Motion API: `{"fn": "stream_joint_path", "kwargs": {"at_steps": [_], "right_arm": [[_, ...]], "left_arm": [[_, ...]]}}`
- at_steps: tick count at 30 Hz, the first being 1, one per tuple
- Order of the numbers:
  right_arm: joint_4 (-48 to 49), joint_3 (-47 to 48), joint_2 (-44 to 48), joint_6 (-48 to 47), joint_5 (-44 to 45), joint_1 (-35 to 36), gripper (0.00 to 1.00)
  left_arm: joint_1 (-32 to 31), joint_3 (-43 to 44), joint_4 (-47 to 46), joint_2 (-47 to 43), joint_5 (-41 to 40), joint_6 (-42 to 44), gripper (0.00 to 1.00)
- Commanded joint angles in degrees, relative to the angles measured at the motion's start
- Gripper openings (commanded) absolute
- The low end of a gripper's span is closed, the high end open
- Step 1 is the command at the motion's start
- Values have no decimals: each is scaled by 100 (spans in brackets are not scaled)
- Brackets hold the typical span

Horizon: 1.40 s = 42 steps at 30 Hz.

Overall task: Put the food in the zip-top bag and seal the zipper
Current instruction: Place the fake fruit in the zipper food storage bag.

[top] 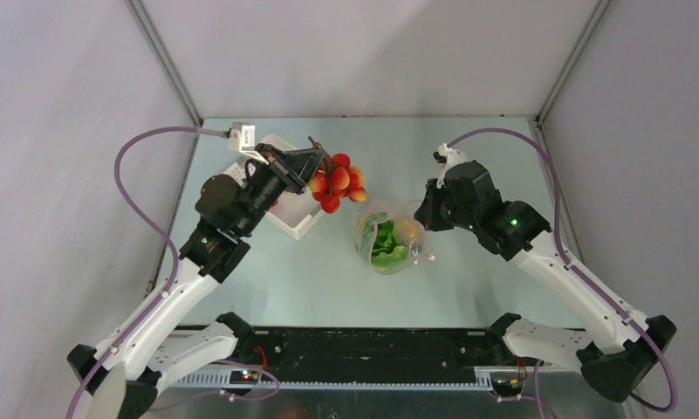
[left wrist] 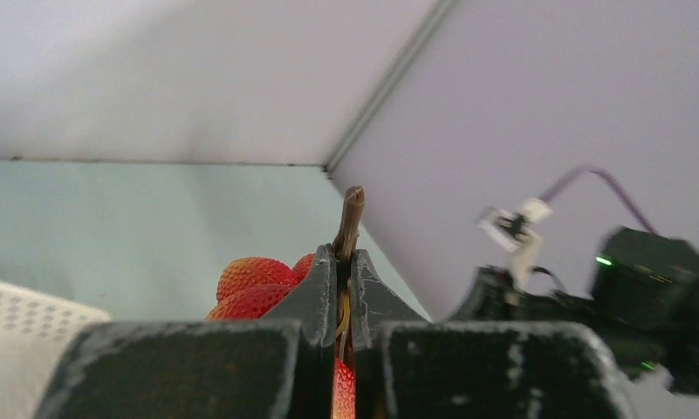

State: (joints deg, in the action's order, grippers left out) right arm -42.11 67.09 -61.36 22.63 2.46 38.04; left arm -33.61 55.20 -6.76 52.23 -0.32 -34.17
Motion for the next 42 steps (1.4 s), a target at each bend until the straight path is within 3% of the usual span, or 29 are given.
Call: {"fn": "stream_joint_path", "kwargs": {"at_steps": [1, 13, 24, 28, 34, 42], "right_arm": [[361, 336, -218, 603, 363, 10, 0], [372, 747, -504, 1246, 333, -338, 0], [372, 744, -412, 1226, 225, -357, 0], [358, 747, -353, 1208, 205, -359, 0], [326, 744, -342, 1185, 84, -322, 0], [387, 744, -325, 1305, 28, -360, 0]], "left_arm": [[-331, 318, -767, -288, 628, 366, 0], [-1348, 337, -1841, 542, 1809, 401, 0], [-1540, 486, -1861, 1536, 1899, 199, 0], [-1541, 341, -1662, 1585, 1298, 423, 0], [-1538, 123, -1539, 1615, -654, 666, 0], [-1748, -434, -2103, 1570, -1494, 1057, 0]]}}
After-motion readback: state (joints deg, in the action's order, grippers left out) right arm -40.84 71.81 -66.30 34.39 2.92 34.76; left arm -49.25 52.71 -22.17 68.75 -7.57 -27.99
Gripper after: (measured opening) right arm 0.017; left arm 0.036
